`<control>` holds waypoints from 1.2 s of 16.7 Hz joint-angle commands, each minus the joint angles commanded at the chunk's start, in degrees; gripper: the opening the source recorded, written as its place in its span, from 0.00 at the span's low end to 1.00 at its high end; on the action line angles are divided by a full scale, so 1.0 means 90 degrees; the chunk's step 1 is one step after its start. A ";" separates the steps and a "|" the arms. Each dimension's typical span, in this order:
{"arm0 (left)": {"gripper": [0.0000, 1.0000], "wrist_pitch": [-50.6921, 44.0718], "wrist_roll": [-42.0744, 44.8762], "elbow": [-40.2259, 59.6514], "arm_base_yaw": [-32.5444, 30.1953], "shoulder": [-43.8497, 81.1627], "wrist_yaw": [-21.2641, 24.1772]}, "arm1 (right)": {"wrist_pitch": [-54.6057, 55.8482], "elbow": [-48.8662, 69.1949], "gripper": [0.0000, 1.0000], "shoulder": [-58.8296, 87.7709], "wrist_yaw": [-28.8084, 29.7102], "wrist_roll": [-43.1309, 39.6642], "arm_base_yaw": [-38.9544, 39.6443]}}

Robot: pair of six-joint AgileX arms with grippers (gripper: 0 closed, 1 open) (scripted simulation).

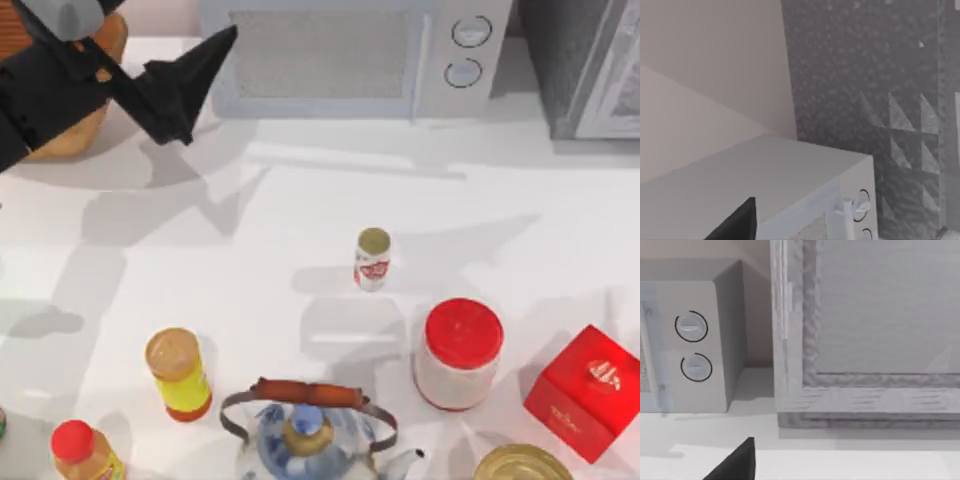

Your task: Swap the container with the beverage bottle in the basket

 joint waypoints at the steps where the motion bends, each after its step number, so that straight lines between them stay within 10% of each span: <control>1: 1.00 -0.0344 0.0009 -0.0314 0.0108 -0.0704 -0.0330 | 0.0000 0.0000 1.00 0.0000 0.0000 0.0000 0.0000; 12: 1.00 -0.4653 -0.0067 -0.3697 0.0850 -0.7888 -0.3631 | 0.0000 0.0000 1.00 0.0000 0.0000 0.0000 0.0000; 20: 1.00 -0.5998 -0.0182 -0.4652 0.0966 -0.9704 -0.4566 | 0.0000 0.0000 1.00 0.0000 0.0000 0.0000 0.0000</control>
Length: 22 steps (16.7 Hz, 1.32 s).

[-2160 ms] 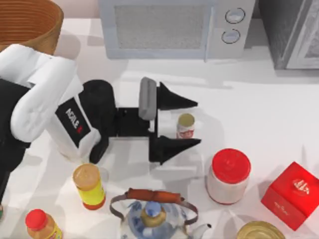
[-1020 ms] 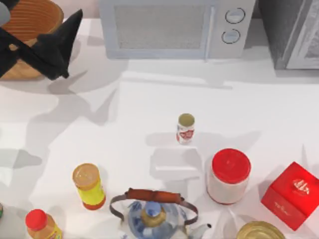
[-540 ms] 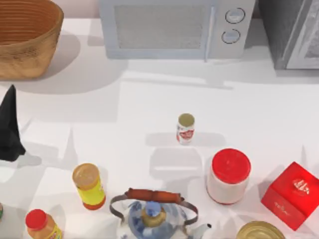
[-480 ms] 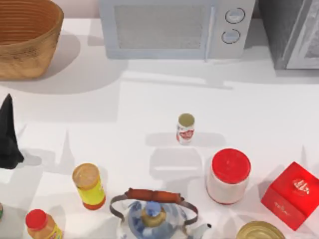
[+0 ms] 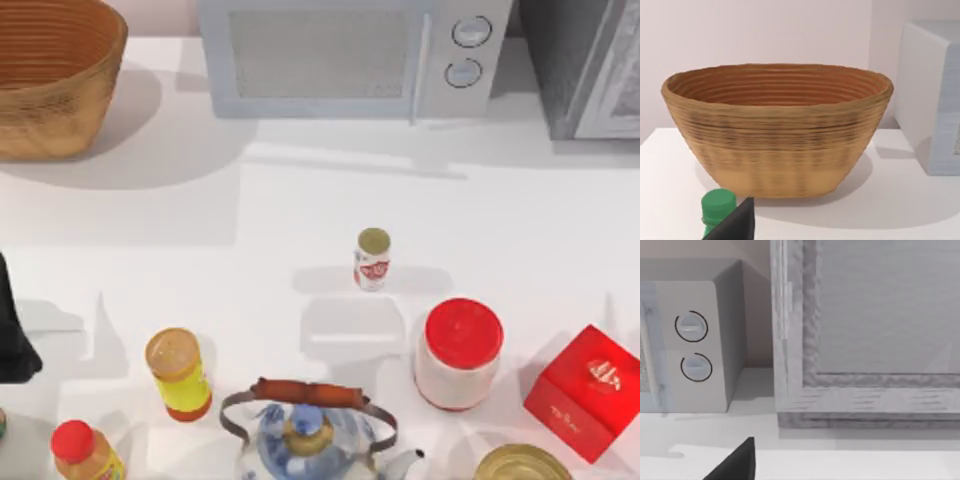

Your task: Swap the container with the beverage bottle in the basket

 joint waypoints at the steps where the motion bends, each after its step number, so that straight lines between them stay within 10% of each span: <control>1: 1.00 0.0000 0.0000 0.0000 0.0000 0.0000 0.0000 | 0.0000 0.0000 1.00 0.0000 0.0000 0.0000 0.0000; 22: 1.00 0.2582 0.0790 0.0416 0.1695 0.4574 0.1636 | 0.0000 0.0000 1.00 0.0000 0.0000 0.0000 0.0000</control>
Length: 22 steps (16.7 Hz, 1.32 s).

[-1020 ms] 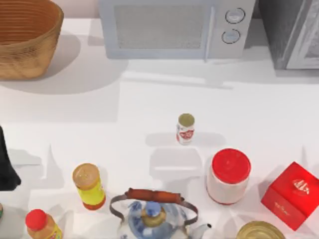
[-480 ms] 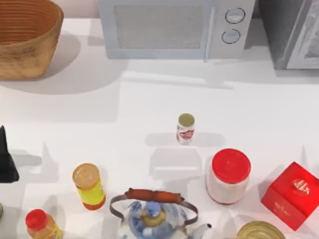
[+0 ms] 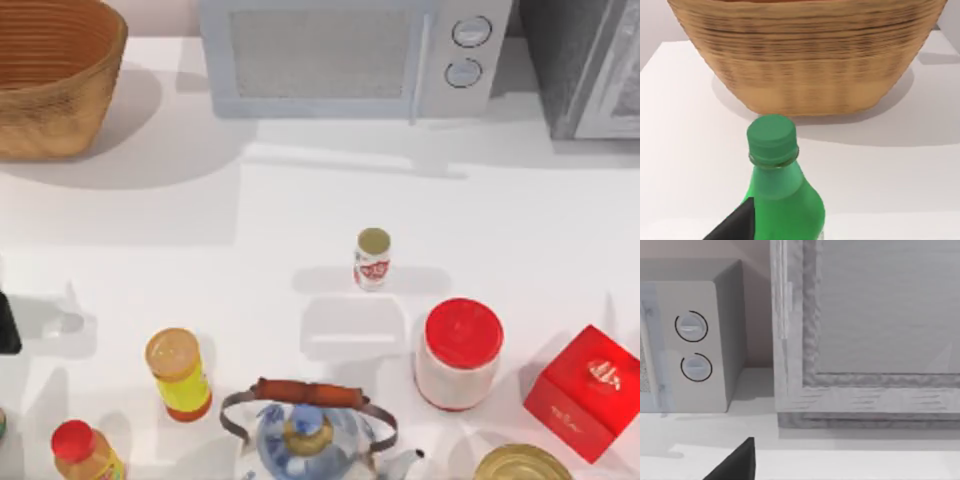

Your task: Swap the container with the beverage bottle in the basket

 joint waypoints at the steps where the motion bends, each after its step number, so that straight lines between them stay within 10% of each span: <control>1: 1.00 0.0168 0.0046 0.0031 0.0141 0.0280 0.0071 | 0.0000 0.0000 1.00 0.0000 0.0000 0.0000 0.0000; 14: 1.00 0.2131 0.0657 0.0333 0.1424 0.3789 0.1343 | 0.0000 0.0000 1.00 0.0000 0.0000 0.0000 0.0000; 22: 1.00 0.2234 0.0624 0.0384 0.1340 0.3927 0.1299 | 0.0000 0.0000 1.00 0.0000 0.0000 0.0000 0.0000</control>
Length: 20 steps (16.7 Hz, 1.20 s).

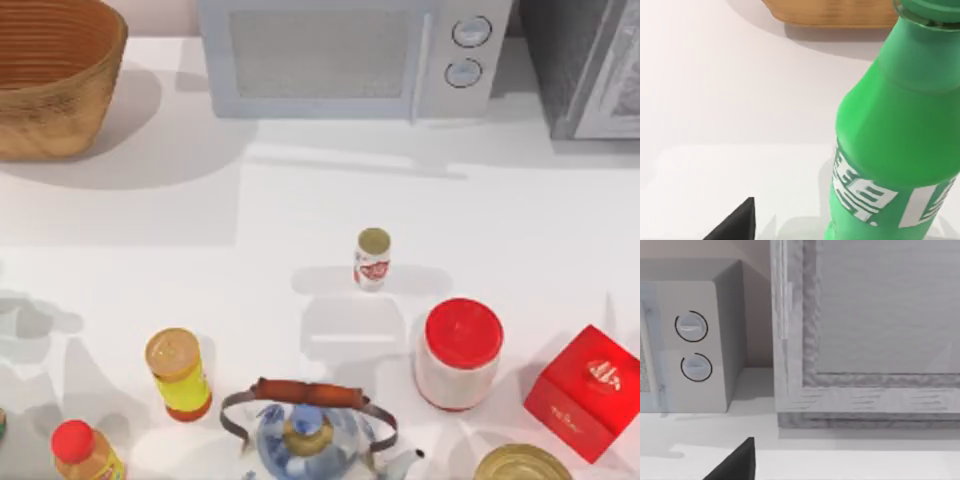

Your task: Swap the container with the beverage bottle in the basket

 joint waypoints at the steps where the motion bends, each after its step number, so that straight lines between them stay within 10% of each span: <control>1: 1.00 0.0104 -0.0051 0.0100 -0.0101 0.0147 -0.0092 | 0.0000 0.0000 1.00 0.0000 0.0000 0.0000 0.0000; 14: 1.00 0.1717 -0.0319 0.0912 -0.0724 0.2505 -0.0630 | 0.0000 0.0000 1.00 0.0000 0.0000 0.0000 0.0000; 20: 0.55 0.1717 -0.0319 0.0912 -0.0724 0.2505 -0.0630 | 0.0000 0.0000 1.00 0.0000 0.0000 0.0000 0.0000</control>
